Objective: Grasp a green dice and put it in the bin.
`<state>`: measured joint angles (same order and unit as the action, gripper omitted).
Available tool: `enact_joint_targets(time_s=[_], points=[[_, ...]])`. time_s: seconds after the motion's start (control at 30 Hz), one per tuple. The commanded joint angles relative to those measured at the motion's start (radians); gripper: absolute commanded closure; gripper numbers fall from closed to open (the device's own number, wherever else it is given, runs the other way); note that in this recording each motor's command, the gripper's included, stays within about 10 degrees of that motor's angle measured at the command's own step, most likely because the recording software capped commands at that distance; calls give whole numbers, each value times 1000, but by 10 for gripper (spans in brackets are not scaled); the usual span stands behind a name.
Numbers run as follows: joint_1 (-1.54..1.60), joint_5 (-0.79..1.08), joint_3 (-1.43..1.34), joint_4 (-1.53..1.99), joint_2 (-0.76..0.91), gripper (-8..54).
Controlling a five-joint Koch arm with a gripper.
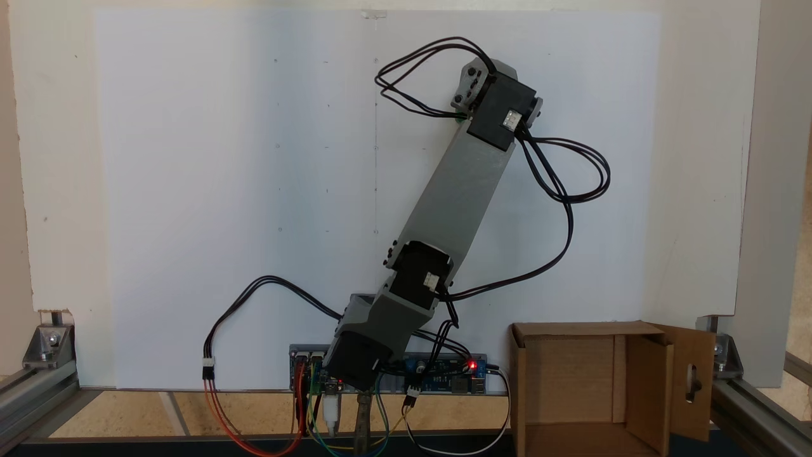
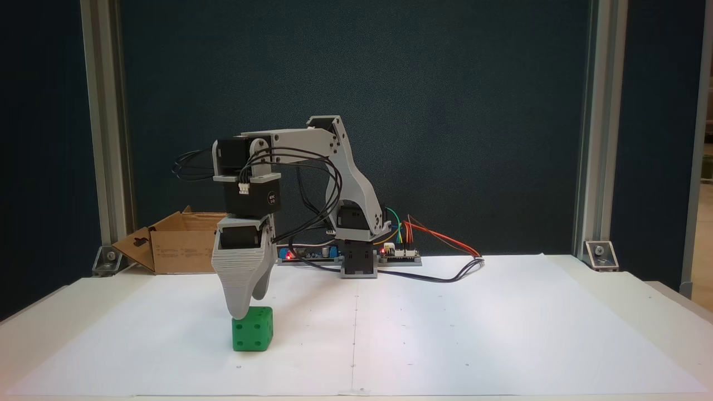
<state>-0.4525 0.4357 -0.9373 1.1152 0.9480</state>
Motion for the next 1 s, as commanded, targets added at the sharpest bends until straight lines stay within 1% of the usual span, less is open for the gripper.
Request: enact_joint_targets(time_s=[0.0,0.27,0.6,0.97], points=[[2,-60,15,-25,17,-5],[2,-100,-55,-83,15,5],[0,-101,-121,-130,15,7],[0,-100,-132,-170,0,15]])
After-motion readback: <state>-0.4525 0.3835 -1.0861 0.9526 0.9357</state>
